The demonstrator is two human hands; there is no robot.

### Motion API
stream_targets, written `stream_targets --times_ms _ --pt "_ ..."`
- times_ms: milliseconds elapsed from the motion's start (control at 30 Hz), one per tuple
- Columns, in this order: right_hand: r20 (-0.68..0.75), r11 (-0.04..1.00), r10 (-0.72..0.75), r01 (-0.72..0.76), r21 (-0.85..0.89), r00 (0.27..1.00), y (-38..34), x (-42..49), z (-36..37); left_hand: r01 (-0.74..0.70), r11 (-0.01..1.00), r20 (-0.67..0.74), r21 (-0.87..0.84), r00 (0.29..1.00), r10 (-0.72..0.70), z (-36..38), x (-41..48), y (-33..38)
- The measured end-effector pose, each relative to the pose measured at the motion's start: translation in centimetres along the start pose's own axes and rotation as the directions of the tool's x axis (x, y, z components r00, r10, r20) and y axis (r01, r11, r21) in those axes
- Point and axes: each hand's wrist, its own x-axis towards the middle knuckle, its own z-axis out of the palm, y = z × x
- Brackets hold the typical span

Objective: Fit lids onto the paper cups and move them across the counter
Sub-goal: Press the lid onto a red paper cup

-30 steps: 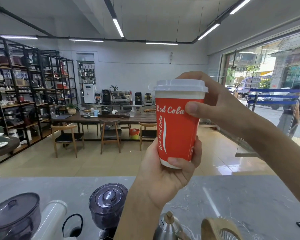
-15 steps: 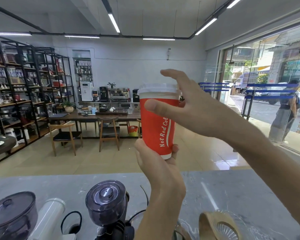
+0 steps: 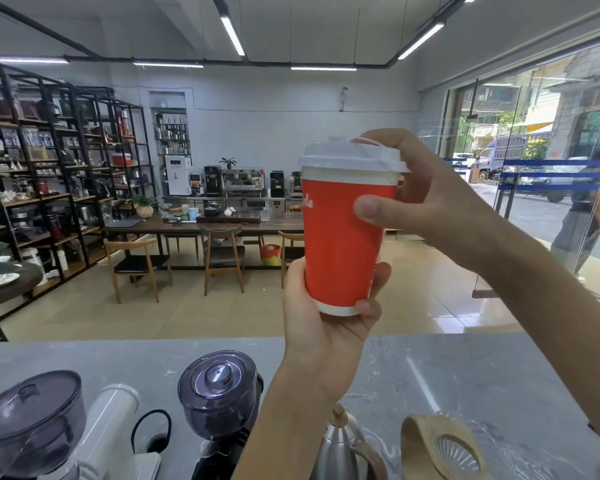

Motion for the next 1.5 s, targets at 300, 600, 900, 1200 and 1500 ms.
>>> stream_targets --times_ms 300,600,900,1200,1500 --pt "0.213 0.968 0.248 -0.233 -0.093 0.945 -0.4 -0.7 -1.7 -0.127 0.988 -0.071 0.084 0.989 0.133 -1.0 -0.6 -1.6" --pt "0.063 0.852 0.273 -0.211 -0.479 0.96 -2.2 -0.6 3.0 -0.442 0.791 -0.165 0.423 0.821 0.547 -3.5 -2.9 -3.4" --pt "0.174 0.952 0.199 -0.148 -0.267 0.965 -1.6 -2.3 7.4 -0.318 0.419 0.127 0.851 0.897 0.423 -9.1 -7.7 2.0" --pt "0.231 0.943 0.329 -0.307 -0.127 0.916 6.0 -17.5 21.5 0.138 0.329 -0.166 0.934 0.984 0.059 -22.2 -20.9 2.3" --pt "0.105 0.72 0.692 -0.674 -0.162 0.714 10.8 -31.0 35.2 0.394 0.339 -0.388 0.854 0.917 -0.087 -32.7 -30.1 -0.7"
